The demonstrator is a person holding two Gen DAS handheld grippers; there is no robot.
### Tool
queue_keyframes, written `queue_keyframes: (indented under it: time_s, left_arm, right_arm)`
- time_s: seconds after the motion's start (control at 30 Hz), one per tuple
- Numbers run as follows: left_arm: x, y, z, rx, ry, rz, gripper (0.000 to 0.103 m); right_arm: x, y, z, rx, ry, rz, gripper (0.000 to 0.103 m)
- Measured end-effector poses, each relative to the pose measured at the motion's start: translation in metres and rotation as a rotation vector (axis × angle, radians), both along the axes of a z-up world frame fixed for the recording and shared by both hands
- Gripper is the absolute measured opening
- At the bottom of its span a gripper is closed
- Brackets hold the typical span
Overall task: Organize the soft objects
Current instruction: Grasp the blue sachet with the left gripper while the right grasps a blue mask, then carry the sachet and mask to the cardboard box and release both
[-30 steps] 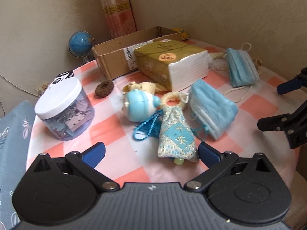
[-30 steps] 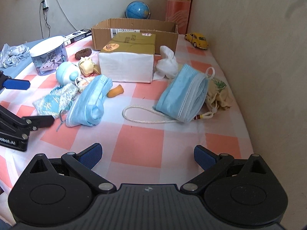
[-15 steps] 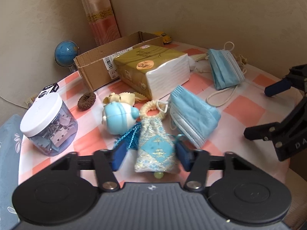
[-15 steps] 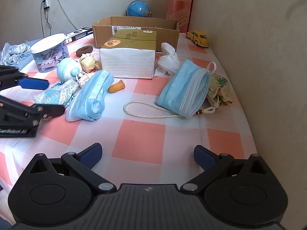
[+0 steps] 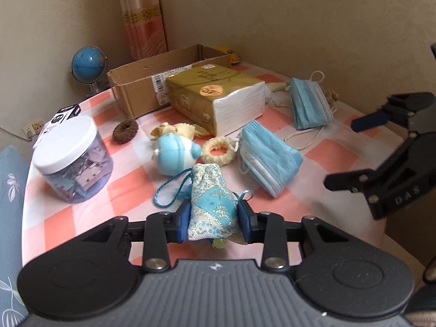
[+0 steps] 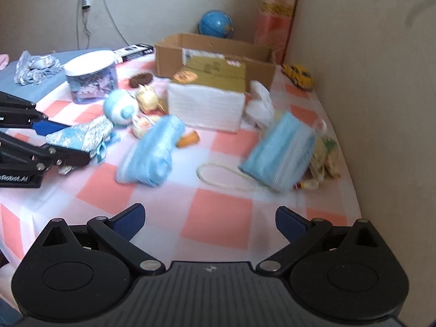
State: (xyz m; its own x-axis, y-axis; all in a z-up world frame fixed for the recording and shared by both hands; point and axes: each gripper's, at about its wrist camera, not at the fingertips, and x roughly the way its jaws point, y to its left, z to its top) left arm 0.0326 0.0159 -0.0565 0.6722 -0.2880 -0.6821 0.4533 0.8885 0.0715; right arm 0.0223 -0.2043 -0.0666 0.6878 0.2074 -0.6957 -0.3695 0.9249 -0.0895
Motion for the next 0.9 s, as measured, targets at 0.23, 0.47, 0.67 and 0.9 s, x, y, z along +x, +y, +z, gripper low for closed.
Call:
queue_keyframes:
  time_s: [0.23,0.47,0.67,0.9]
  left_arm:
    - [-0.007,0.023,0.006,-0.033,0.013,0.008,0.035]
    - [-0.004,0.038,0.006,-0.064,0.026,0.004,0.035]
    - [0.0,0.044,0.004,-0.055,0.028,-0.004,0.035]
    - [0.005,0.048,0.008,-0.063,0.054,-0.027,0.035]
  right_arm:
    - [0.009,0.039,0.009,-0.033,-0.034,0.099,0.095]
    - [0.03,0.074,0.002,-0.07,-0.003,0.136,0.079]
    - [0.039,0.083,-0.006,-0.103,0.029,0.12,0.057]
    - [0.038,0.076,0.001,-0.112,0.039,0.093,0.045]
